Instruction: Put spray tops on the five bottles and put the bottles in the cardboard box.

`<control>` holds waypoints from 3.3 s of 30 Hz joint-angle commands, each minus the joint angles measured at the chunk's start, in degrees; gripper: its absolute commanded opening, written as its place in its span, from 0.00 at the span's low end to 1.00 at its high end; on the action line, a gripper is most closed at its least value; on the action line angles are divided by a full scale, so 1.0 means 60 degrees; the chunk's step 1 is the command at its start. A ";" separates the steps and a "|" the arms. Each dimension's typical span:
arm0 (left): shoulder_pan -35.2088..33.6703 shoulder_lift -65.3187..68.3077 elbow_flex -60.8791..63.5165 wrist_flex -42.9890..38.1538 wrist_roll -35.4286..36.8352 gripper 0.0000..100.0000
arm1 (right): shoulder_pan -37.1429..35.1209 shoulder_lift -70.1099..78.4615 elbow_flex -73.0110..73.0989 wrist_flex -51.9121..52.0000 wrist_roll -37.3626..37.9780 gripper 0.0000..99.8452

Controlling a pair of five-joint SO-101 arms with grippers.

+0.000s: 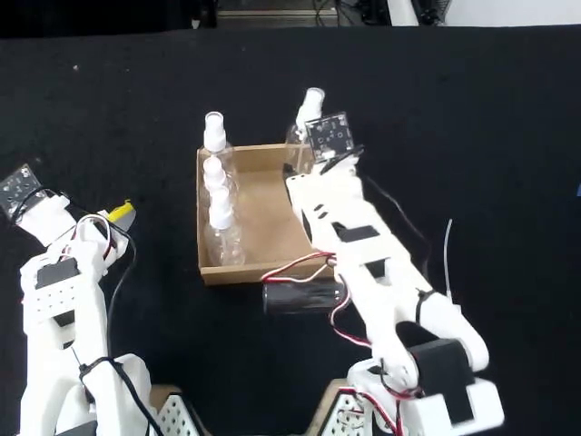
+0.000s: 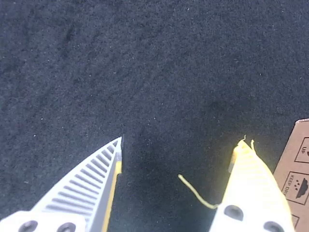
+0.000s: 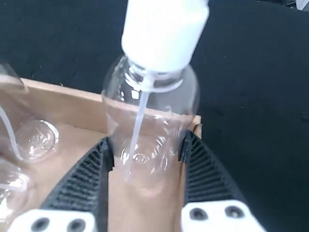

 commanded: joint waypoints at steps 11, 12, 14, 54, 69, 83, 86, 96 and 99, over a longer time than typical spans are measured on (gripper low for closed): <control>0.0007 -0.0117 -0.0212 -0.0176 -0.0073 0.34 | -0.0190 0.1062 -0.0711 -0.0484 0.0059 0.10; 0.0007 -0.0117 -0.0212 -0.0176 -0.0073 0.34 | -0.0190 0.1062 -0.0711 -0.0484 0.0059 0.10; -0.0007 -0.0117 -0.0212 -0.0176 -0.0073 0.34 | -0.0205 0.1062 -0.0711 -0.0484 0.0059 0.10; -0.0007 -0.0117 -0.0212 -0.0176 -0.0073 0.34 | -0.0469 0.1033 -0.0711 -0.0425 0.0938 0.38; -0.0007 -0.0117 -0.0212 -0.0176 -0.0073 0.34 | -0.0791 0.0974 -0.0725 -0.0132 0.0982 0.39; -0.0007 -0.0117 -0.0212 -0.0176 -0.0073 0.34 | -0.0440 0.0198 -0.0505 -0.0117 0.0938 0.39; -0.0007 -0.0117 -0.0212 -0.0176 -0.0073 0.34 | -0.0366 0.0183 -0.0549 -0.0117 0.0938 0.39; -0.0007 -0.0117 -0.0212 -0.0176 -0.0073 0.34 | -0.0396 -0.0359 -0.0842 0.0703 0.0923 0.39; -0.0007 -0.0117 -0.0212 -0.0176 -0.0073 0.34 | -0.0381 -0.0505 -0.0857 0.0821 0.0923 0.39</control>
